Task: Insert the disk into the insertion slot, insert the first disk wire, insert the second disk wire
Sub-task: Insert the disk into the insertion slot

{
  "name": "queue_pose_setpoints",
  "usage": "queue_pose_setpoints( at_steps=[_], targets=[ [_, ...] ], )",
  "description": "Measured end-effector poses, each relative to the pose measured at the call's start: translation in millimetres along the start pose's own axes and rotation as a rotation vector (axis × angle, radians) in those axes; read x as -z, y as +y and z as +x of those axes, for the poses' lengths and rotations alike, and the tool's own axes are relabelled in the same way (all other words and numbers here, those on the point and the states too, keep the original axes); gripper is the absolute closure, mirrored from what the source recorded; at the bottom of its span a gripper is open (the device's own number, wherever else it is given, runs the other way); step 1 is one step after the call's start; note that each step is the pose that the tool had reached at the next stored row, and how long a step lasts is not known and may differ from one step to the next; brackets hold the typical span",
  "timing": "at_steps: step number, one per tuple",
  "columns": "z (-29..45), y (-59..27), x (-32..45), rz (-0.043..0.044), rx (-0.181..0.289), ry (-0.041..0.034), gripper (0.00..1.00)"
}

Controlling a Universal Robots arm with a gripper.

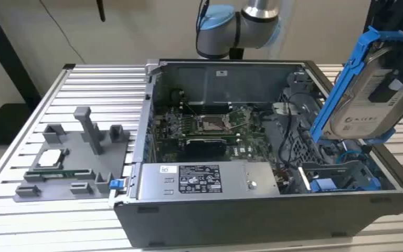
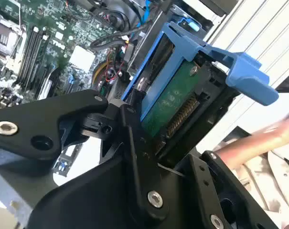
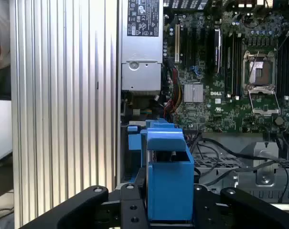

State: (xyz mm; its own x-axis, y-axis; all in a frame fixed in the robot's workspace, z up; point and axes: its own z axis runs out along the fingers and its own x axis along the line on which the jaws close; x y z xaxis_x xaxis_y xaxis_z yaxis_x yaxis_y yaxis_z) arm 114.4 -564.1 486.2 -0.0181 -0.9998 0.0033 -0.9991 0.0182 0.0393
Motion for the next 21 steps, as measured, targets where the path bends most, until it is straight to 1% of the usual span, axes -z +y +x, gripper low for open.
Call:
queue_pose_setpoints(
  at_steps=[8, 14, 21],
  targets=[
    [0.2, -0.8, -0.4, 0.0000, 0.000, 0.0001, 1.00],
    [4.4, -2.6, -2.2, 0.0000, 0.000, 0.0000, 1.00],
    [7.4, -4.0, -4.7, -0.0007, -0.002, -0.0001, 1.00]
  ],
)
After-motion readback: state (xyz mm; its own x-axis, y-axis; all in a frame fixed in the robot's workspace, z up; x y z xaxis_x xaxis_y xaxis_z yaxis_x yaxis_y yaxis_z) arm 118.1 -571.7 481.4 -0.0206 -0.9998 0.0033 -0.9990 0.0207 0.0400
